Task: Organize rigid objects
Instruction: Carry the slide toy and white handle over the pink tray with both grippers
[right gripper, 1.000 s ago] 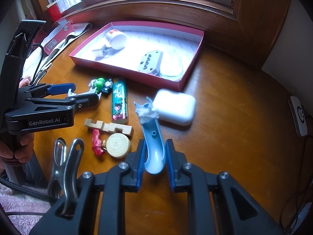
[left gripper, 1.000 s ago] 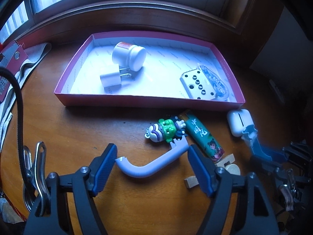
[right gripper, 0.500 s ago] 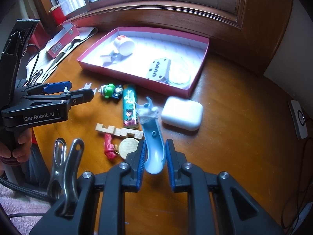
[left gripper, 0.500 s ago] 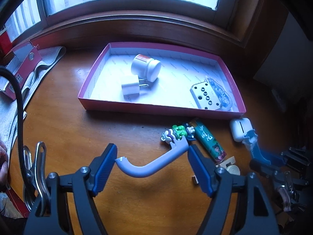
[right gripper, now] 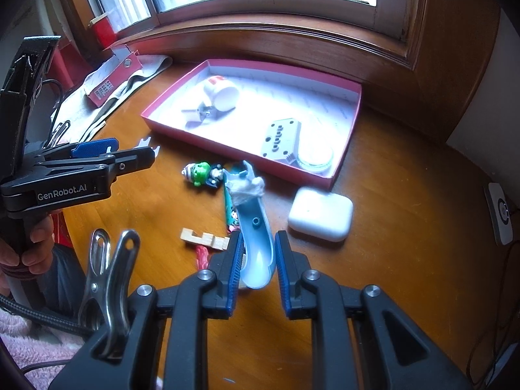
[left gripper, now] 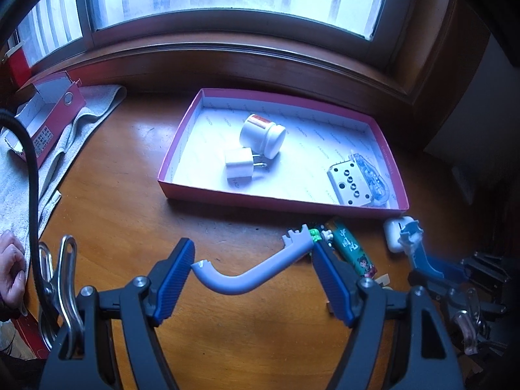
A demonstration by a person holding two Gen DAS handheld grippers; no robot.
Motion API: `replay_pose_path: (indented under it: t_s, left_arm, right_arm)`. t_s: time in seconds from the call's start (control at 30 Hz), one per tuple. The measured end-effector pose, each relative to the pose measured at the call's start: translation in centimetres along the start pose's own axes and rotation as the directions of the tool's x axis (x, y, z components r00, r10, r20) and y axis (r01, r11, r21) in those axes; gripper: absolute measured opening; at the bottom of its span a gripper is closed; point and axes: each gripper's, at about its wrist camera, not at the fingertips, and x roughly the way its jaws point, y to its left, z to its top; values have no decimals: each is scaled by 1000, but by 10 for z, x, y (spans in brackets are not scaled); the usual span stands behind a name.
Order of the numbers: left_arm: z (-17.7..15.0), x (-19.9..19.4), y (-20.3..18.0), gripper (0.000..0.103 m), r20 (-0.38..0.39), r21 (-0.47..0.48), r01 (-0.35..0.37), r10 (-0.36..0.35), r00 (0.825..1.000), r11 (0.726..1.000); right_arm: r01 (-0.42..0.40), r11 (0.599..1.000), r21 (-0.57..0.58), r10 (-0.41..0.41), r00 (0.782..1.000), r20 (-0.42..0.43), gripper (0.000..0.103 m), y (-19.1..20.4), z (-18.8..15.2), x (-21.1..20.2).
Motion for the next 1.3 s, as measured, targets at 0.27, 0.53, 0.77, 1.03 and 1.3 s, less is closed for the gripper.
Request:
replay_pose_path:
  t_s: [0.27, 0.53, 0.77, 1.03, 1.3]
  left_arm:
    - [17, -6, 3, 78, 34, 2, -8, 8, 999, 1000]
    - [38, -8, 2, 78, 61, 6, -7, 7, 998, 1000]
    - [53, -1, -3, 78, 67, 18, -6, 4, 998, 1000]
    - [65, 15, -10, 78, 52, 21, 0, -1, 999, 1000]
    - [77, 38, -12, 78, 23, 15, 0, 0, 1000, 1000]
  right_arm:
    - [1, 1000, -15, -1, 1000, 20, 21, 7, 18, 1]
    - [1, 1000, -31, 1, 999, 44, 21, 11, 38, -1]
    - [7, 1000, -25, -6, 998, 56, 21, 6, 54, 0]
    - [12, 1000, -12, -11, 999, 50, 21, -7, 69, 10]
    - [13, 1000, 8, -13, 999, 29, 21, -20, 82, 27]
